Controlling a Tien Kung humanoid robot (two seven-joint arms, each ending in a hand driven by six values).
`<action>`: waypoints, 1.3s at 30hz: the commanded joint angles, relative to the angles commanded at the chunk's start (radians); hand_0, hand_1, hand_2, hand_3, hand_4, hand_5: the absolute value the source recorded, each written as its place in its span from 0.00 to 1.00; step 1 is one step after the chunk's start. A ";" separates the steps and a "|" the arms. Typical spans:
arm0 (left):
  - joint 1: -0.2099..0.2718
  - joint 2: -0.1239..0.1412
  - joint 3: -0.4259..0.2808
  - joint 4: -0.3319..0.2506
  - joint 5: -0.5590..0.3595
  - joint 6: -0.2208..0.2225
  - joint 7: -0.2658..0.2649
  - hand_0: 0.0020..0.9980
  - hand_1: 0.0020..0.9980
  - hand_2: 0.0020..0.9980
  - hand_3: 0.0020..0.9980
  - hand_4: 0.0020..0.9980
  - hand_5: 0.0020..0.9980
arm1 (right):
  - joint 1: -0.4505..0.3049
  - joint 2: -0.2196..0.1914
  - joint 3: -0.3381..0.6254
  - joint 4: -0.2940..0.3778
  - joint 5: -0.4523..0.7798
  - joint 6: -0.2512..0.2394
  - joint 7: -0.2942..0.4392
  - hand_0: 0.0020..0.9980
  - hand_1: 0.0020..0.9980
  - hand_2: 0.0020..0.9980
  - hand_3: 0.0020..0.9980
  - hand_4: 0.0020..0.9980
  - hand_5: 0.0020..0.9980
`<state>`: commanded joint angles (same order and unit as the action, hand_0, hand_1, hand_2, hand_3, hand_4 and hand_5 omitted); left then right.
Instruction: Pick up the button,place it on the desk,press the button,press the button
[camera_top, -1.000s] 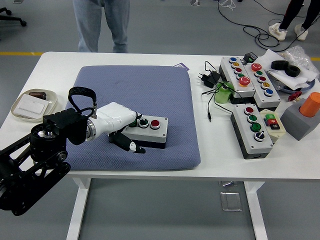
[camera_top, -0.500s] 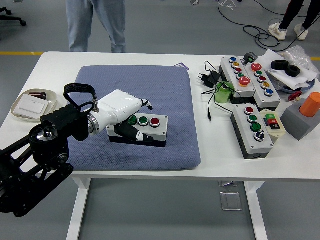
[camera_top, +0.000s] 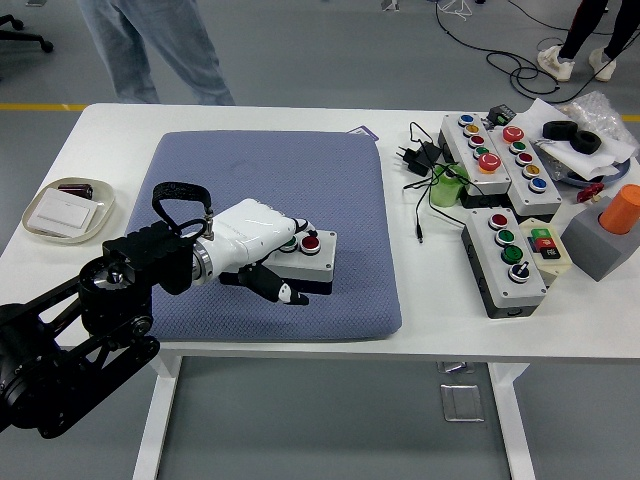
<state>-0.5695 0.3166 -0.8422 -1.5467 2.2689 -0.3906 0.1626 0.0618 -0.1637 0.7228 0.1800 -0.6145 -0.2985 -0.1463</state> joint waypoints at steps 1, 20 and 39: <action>0.000 0.001 0.001 0.005 0.000 -0.004 0.000 0.06 0.08 0.13 0.85 0.99 0.67 | 0.001 0.000 -0.001 0.000 0.002 0.000 0.000 0.63 0.46 0.53 0.58 0.27 0.01; -0.009 0.013 0.027 0.020 0.000 -0.074 -0.017 0.06 0.08 0.14 0.83 0.98 0.64 | 0.005 0.000 0.000 0.000 0.002 0.000 0.001 0.63 0.46 0.53 0.58 0.27 0.01; 0.005 0.011 -0.078 -0.027 0.000 0.337 0.192 0.11 0.19 0.22 0.97 1.00 0.97 | 0.007 0.001 0.004 0.000 0.001 -0.001 0.001 0.63 0.46 0.53 0.58 0.27 0.01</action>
<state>-0.5641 0.3281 -0.9202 -1.5737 2.2689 -0.0538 0.3548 0.0688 -0.1624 0.7270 0.1800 -0.6131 -0.2998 -0.1456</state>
